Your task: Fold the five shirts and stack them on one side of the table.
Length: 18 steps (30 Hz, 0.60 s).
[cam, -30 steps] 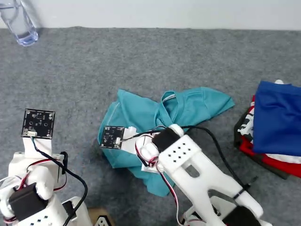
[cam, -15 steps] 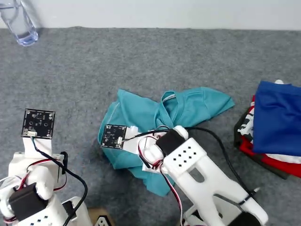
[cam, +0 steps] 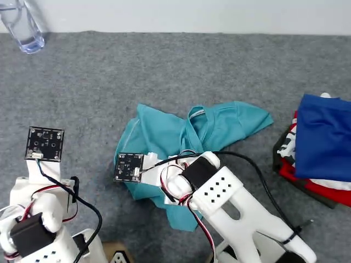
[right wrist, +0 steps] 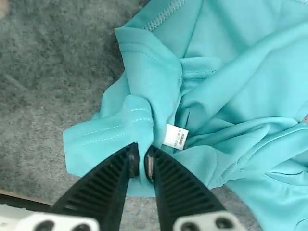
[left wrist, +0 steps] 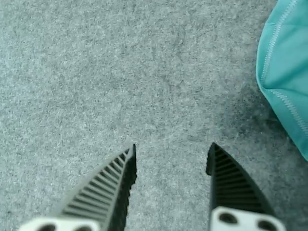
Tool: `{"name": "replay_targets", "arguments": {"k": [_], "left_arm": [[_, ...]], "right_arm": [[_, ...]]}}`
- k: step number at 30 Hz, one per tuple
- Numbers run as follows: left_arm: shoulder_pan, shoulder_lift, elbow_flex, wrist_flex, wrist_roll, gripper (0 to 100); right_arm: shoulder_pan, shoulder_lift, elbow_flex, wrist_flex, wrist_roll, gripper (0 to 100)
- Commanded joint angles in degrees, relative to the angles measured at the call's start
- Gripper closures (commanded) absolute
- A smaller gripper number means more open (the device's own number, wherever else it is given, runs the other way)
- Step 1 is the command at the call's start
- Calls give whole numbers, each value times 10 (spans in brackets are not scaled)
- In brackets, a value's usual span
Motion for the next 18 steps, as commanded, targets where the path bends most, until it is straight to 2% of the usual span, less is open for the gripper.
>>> {"name": "replay_targets", "arguments": {"k": [1,4,7,12,18], "left_arm": [[2,-4,-1,-14,5,772],[2,-4,-1,-14,5,772],[2,-4,-1,-14,5,772],[3,-4,-1,-14,5,772],[3,-4,-1,-14,5,772]], "right_arm": [[-5,-11,-14,10,6,970],[-5,-11,-13,27,3,873],[-6,-11,-16,22,-35,798],[-54,-11,-7,10,-43,797],[-58,-10,9,-39,-43,796]]}}
